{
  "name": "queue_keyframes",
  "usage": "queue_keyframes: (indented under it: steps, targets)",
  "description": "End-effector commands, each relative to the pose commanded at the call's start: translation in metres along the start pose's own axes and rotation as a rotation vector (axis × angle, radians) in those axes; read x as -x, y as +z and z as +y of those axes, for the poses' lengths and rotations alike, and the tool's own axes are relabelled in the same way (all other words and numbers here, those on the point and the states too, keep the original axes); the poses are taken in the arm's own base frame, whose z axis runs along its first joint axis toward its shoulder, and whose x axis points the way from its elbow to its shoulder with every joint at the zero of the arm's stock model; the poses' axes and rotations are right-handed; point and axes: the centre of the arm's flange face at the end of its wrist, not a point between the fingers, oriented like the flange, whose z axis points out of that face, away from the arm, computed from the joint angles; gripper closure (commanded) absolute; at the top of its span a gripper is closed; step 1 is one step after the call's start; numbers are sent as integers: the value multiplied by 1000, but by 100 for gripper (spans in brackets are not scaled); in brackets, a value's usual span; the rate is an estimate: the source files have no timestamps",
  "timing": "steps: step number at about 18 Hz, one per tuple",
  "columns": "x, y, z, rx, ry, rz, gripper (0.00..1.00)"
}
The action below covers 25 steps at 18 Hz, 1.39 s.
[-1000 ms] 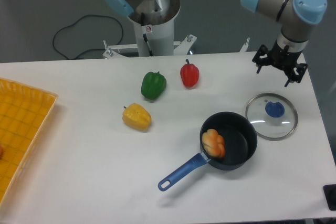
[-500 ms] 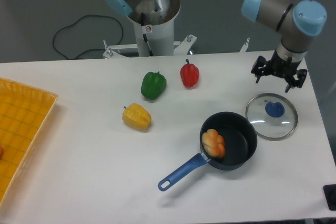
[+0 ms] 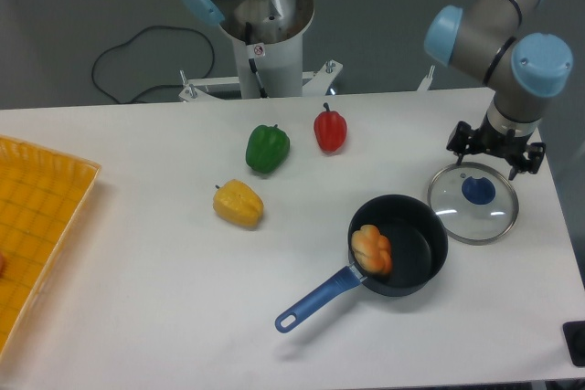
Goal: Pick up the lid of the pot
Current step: 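Lower the open gripper back down over the blue knob, then close the gripper around the blue knob of the glass lid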
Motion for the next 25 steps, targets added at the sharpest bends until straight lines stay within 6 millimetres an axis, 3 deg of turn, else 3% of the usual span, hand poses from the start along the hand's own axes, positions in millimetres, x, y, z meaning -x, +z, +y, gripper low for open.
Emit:
queue_keyframes:
  steps: [13,25]
  targets:
    - [6,25,-2,-39,-11,12,0]
    - [-2,45,-3,-26,-17,46,0]
